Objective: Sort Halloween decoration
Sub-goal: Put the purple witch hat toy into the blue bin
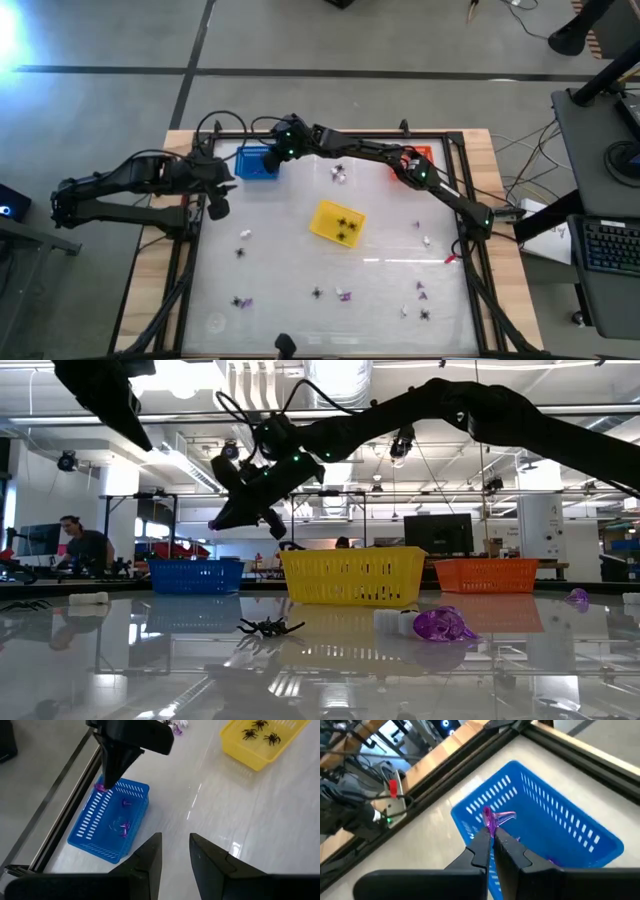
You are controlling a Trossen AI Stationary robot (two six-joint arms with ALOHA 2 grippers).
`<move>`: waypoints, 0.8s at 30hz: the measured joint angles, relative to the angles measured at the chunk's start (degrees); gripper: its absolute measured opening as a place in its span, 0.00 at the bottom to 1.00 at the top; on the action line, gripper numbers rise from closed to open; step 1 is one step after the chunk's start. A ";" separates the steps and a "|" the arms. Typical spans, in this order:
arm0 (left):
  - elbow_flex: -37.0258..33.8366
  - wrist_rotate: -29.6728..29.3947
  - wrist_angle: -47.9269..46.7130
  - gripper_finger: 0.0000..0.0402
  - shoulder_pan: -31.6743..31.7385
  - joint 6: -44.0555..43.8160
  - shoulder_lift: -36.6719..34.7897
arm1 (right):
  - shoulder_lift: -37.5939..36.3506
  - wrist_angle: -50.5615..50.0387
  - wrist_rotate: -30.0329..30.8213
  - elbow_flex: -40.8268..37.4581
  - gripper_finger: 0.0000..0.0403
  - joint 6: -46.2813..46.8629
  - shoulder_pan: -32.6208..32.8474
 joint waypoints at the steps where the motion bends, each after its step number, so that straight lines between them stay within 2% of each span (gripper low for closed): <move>1: 0.24 0.01 0.03 0.20 0.00 0.00 0.00 | 0.00 -0.89 -0.27 0.00 0.03 0.26 0.00; 6: 1.05 0.07 0.05 0.20 0.00 0.46 0.00 | 0.00 -4.74 -1.01 0.00 0.03 -0.78 0.00; 24: 2.51 0.07 0.03 0.20 0.00 0.48 0.31 | -0.20 -4.09 0.27 0.46 0.03 -5.15 0.03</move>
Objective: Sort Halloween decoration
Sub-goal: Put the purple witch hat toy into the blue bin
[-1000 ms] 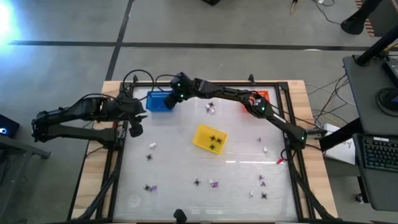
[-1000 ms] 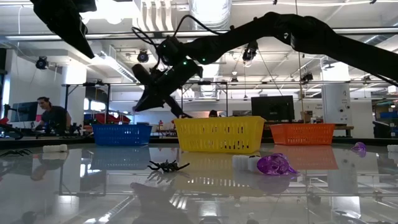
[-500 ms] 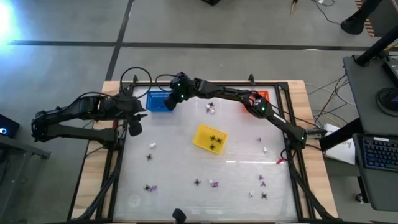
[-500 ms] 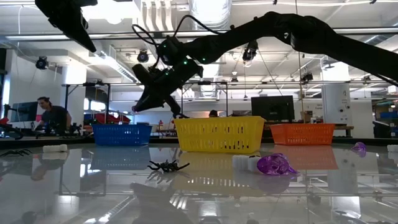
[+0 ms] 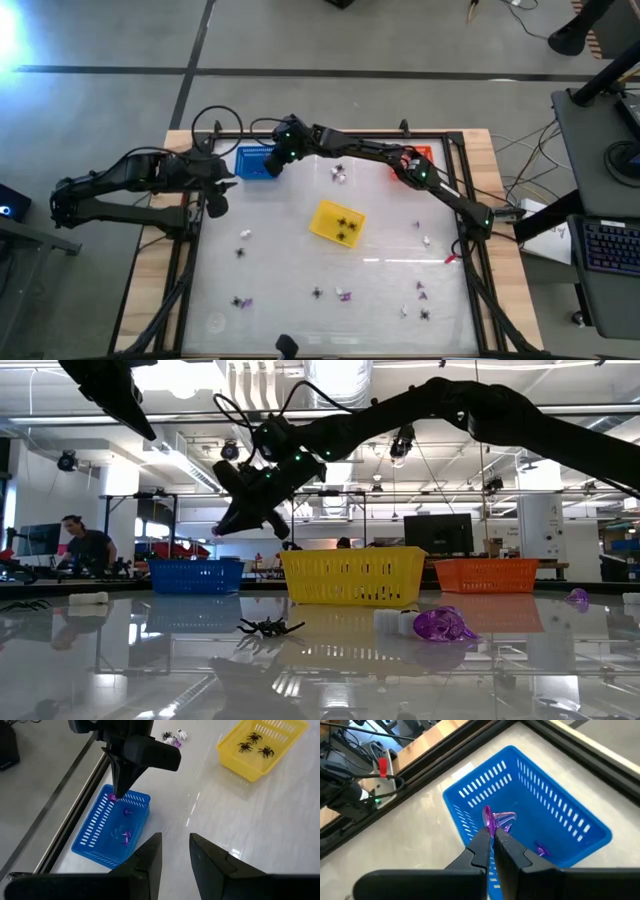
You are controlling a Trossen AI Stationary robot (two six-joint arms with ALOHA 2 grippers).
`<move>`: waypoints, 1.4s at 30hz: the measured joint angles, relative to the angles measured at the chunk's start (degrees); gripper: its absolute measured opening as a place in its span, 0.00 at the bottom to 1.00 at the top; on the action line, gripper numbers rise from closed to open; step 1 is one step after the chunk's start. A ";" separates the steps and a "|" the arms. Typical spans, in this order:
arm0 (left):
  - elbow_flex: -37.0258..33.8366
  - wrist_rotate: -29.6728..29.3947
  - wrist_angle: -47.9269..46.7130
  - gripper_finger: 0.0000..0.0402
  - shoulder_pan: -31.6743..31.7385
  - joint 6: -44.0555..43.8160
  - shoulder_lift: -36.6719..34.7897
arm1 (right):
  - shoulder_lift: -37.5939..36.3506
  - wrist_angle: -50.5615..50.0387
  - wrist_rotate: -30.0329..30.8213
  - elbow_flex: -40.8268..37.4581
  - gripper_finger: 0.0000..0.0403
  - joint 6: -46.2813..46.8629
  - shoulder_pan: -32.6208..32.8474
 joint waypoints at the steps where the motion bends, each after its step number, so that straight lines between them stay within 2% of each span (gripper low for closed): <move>1: 0.00 -0.02 0.00 0.20 0.00 0.00 0.00 | 0.00 -0.10 0.00 0.00 0.03 0.02 0.01; 6: 0.00 -0.04 0.00 0.20 0.00 0.00 0.04 | 0.00 -0.68 -0.31 0.00 0.03 2.25 0.06; 12: 0.00 -0.13 0.00 0.20 0.00 0.00 0.04 | 0.00 -0.51 0.22 0.00 0.03 -0.37 0.06; 42: 0.00 -0.15 0.02 0.20 0.00 1.07 0.04 | -0.20 0.11 0.82 0.02 0.03 -0.37 -0.03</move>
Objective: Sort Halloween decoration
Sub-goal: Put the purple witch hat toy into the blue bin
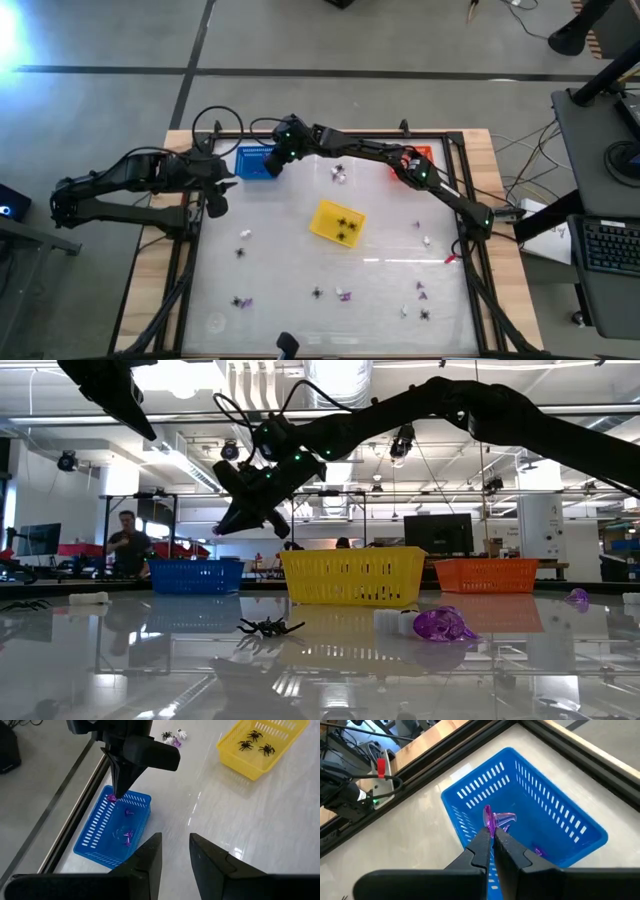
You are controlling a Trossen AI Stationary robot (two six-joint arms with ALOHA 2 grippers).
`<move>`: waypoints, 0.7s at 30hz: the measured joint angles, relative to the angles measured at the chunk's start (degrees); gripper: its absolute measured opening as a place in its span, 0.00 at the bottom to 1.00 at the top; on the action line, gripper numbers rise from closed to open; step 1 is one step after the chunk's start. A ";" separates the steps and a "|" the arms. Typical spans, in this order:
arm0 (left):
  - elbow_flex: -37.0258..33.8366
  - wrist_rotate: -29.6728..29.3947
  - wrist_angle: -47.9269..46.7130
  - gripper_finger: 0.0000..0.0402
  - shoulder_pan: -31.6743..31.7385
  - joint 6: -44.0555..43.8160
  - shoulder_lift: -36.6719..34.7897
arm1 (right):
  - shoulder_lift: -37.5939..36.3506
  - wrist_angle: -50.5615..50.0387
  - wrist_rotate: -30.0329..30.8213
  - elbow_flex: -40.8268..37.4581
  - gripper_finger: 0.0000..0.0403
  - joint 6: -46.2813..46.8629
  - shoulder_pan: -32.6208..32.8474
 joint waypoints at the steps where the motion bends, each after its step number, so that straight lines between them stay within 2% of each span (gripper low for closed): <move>1: 0.00 0.00 0.00 0.20 0.00 0.00 0.00 | 0.00 0.11 1.05 0.00 0.03 0.00 0.00; 4: 0.00 0.00 -0.02 0.20 0.00 0.01 0.00 | 0.00 0.08 3.95 0.00 0.03 0.00 0.00; 21: 0.00 0.00 -0.07 0.20 0.00 0.46 0.00 | 0.00 0.76 3.88 -0.02 0.03 2.40 0.00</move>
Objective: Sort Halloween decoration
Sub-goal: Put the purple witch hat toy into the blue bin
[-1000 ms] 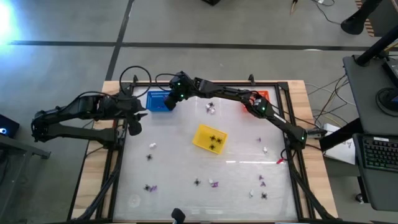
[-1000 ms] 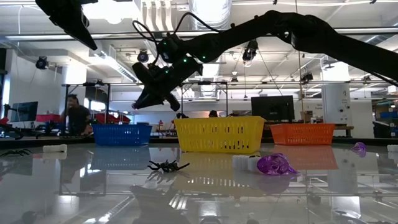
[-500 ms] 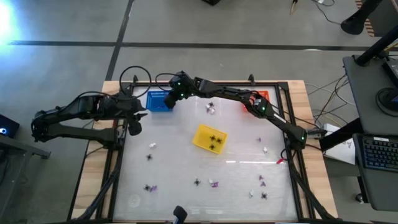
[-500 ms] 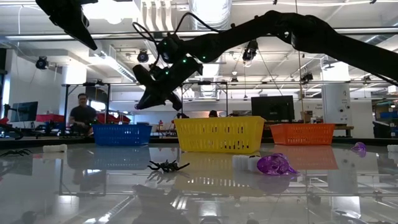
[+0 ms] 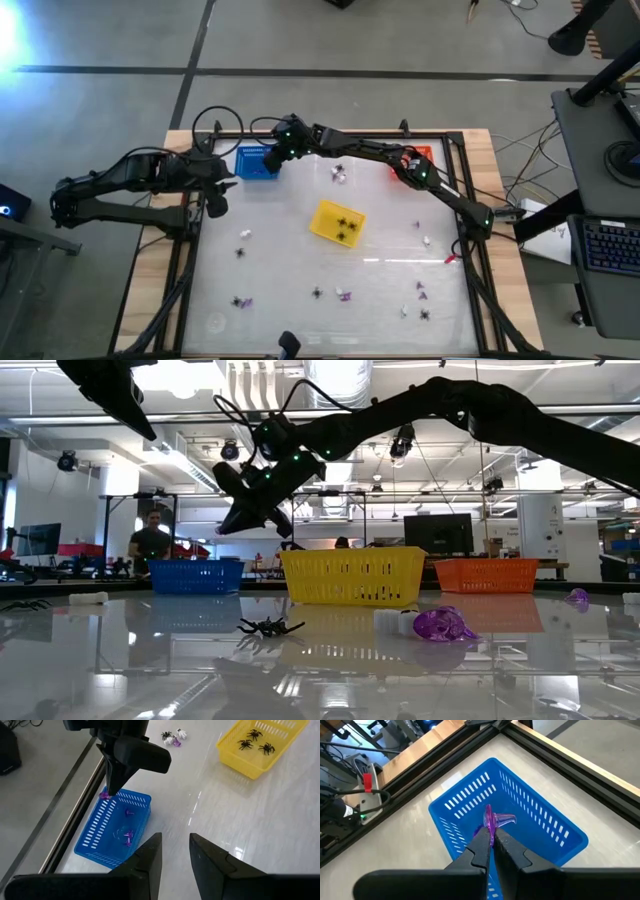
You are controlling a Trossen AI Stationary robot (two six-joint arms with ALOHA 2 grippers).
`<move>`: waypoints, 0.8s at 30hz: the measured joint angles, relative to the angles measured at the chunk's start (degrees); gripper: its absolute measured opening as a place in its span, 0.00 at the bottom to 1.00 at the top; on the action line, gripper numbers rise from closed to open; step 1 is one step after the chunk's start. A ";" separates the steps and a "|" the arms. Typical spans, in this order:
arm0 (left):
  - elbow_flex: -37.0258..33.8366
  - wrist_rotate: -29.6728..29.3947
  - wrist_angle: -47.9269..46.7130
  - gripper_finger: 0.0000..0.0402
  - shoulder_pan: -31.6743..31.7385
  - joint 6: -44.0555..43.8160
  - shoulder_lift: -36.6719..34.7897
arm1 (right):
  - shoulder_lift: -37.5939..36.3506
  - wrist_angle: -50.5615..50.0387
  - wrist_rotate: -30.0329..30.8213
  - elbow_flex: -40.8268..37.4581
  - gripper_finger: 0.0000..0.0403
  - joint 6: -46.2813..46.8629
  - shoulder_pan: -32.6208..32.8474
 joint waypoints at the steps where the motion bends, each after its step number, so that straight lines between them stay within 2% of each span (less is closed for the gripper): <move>1: 0.00 0.02 0.00 0.20 0.00 0.02 0.00 | 0.00 -0.02 0.00 0.00 0.03 0.00 0.00; 24: 0.00 0.02 -0.02 0.20 0.00 0.00 0.00 | 0.00 -0.39 -0.02 -0.07 0.03 1.07 0.00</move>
